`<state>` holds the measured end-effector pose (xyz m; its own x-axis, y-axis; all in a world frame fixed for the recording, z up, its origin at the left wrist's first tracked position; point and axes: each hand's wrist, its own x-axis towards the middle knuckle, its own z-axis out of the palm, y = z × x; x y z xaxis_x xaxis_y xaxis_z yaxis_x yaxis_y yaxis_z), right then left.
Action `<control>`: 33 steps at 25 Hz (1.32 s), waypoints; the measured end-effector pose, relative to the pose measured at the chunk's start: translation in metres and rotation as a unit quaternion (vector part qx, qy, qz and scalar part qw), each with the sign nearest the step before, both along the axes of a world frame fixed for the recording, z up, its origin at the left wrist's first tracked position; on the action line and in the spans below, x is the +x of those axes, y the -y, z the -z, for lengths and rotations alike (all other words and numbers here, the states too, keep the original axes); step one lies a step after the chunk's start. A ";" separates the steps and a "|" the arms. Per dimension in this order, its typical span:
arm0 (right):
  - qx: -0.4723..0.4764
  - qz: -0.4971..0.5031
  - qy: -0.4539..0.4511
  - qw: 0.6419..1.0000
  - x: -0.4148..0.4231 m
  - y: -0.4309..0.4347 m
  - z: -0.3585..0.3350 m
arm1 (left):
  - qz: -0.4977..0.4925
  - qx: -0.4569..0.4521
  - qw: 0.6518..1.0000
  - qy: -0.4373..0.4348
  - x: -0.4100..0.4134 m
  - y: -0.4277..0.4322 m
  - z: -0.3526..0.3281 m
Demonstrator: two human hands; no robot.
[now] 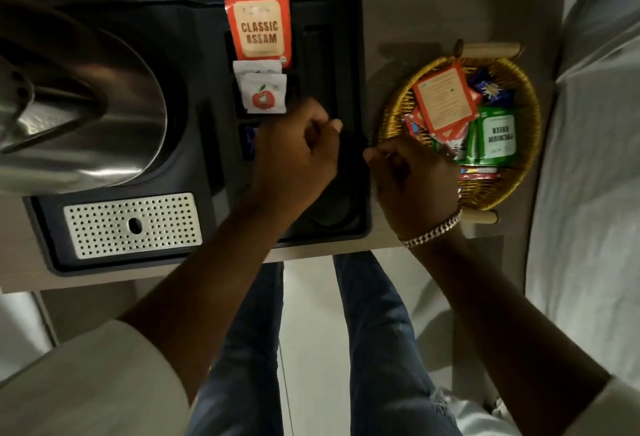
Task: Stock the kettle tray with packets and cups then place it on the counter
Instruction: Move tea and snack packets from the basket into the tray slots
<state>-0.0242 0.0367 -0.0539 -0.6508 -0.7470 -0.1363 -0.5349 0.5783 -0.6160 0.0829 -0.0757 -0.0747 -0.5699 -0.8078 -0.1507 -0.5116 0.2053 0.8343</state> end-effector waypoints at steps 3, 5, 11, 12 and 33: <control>0.069 0.002 -0.029 0.997 -0.028 -0.026 -0.003 | 0.095 0.018 0.995 -0.022 -0.033 -0.023 0.000; 0.173 -0.005 -0.006 0.985 -0.057 -0.051 0.000 | 0.146 0.039 0.988 -0.010 -0.061 -0.040 0.000; 0.254 -0.108 0.055 0.960 -0.062 -0.050 0.006 | 0.200 0.028 0.978 0.052 -0.078 -0.039 0.002; 0.258 -0.104 0.049 0.959 -0.063 -0.050 0.008 | 0.239 0.010 0.968 0.072 -0.081 -0.045 0.002; -0.077 0.208 0.357 0.907 -0.080 -0.044 -0.024 | -0.083 0.124 0.989 0.023 -0.064 -0.039 -0.008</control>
<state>-0.1039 0.0804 -0.0299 -0.6686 -0.5025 -0.5482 0.2768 0.5161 -0.8106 0.0191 -0.0370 -0.0668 -0.4207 -0.8246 -0.3782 -0.5605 -0.0915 0.8231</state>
